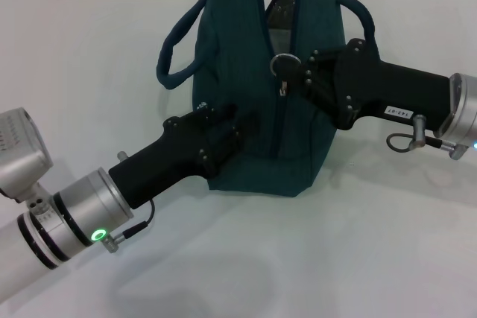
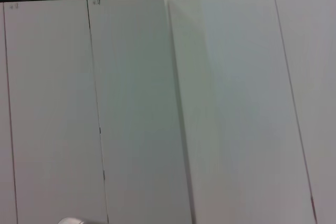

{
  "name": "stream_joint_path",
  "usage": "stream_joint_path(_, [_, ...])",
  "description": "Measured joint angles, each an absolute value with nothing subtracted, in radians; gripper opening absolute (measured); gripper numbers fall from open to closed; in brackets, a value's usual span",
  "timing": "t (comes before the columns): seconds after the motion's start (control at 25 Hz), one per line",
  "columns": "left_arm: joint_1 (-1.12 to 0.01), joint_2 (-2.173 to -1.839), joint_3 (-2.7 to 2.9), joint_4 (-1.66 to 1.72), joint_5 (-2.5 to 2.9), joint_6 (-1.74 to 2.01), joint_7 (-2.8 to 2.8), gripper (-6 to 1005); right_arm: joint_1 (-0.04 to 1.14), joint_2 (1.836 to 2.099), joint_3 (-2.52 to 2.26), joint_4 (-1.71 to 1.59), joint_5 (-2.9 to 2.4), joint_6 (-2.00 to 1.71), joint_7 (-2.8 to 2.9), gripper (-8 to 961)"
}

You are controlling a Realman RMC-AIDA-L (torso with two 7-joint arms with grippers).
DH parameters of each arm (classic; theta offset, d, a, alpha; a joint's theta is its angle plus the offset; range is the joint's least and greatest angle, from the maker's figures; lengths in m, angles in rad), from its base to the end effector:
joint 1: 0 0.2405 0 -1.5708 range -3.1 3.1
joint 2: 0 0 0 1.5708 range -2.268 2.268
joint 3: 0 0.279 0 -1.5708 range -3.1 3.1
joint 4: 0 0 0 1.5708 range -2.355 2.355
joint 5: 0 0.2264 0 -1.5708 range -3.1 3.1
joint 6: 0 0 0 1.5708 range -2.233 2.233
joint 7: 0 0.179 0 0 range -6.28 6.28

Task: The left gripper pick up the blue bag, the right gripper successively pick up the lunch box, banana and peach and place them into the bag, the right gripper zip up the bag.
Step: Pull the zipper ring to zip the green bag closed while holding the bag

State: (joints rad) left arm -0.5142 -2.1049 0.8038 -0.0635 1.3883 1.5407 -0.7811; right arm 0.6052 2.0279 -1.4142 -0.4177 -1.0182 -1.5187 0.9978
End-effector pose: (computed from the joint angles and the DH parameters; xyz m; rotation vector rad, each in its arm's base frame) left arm -0.2670 0.3057 -0.1188 -2.3154 -0.7509 -1.2369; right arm 0.1771 0.3692 -0.0704 -2.6412 0.1907 1.2661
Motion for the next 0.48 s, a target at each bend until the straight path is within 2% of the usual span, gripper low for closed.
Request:
stream_joint_path(0.28, [-0.517, -2.105, 0.804, -0.063, 1.387, 1.546, -0.781, 340, 0.602, 2.028, -1.414, -0.416, -1.018, -1.502, 0.993, 9])
stream_joint_path(0.48, [-0.514, -2.103, 0.804, -0.060, 1.387, 1.548, -0.781, 302, 0.600, 2.026, -1.411, -0.416, -1.018, -1.483, 0.993, 9])
